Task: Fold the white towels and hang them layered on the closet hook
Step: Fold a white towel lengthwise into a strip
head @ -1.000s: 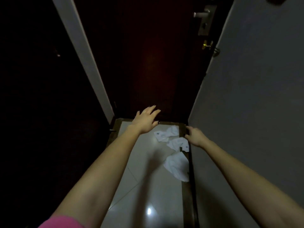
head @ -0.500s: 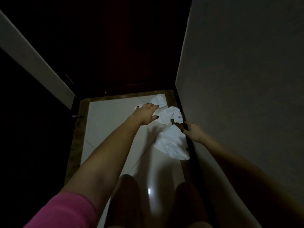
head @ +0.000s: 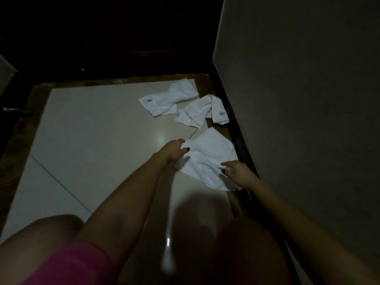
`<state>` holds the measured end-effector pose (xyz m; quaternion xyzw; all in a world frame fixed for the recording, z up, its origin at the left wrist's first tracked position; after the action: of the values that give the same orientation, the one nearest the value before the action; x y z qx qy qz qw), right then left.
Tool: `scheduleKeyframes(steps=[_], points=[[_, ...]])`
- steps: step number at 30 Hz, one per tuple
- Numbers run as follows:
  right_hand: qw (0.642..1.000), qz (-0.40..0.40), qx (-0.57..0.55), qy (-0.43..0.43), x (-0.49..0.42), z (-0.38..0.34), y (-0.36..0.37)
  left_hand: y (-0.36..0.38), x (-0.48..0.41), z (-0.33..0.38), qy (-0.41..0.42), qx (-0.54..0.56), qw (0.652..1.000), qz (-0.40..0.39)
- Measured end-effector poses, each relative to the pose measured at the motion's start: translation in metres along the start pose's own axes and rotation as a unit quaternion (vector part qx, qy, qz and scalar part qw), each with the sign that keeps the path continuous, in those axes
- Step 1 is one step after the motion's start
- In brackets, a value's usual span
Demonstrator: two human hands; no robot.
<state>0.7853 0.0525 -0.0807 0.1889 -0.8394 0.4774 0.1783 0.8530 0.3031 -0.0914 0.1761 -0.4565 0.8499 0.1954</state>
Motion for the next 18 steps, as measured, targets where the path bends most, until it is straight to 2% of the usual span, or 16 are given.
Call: scheduleKeyframes(steps=[2,6,8,11,14,18], points=[[1.000,0.006,0.004,-0.001,-0.005,0.018,0.023,0.027,-0.008,-0.010,-0.008,0.014,1.000,0.011],[0.996,-0.039,0.077,-0.007,-0.003,0.047,0.065,0.068,-0.014,-0.026,-0.031,0.009,0.999,0.032],[0.995,0.009,0.097,-0.009,-0.001,0.061,0.076,0.083,-0.018,-0.035,-0.031,-0.002,0.998,0.049],[0.986,0.103,0.128,-0.037,-0.001,0.071,0.091,0.098,-0.025,-0.047,-0.039,0.064,0.990,0.118],[0.973,0.178,0.141,-0.030,-0.009,0.070,0.098,0.106,-0.032,-0.058,-0.018,0.071,0.985,0.159],[0.988,0.136,0.072,0.021,-0.014,0.065,0.108,0.107,-0.033,-0.064,-0.004,0.064,0.981,0.184]])
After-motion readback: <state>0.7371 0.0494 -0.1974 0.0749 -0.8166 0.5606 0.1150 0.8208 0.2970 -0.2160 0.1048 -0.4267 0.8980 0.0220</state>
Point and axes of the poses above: each hand's wrist, its own x-axis away from the middle knuckle, its own y-axis out of the palm, z = x × y, the point moved 2 cm from there along -x, towards the middle knuckle, and after that the axes turned 1 degree about z, right-handed, at the moved point
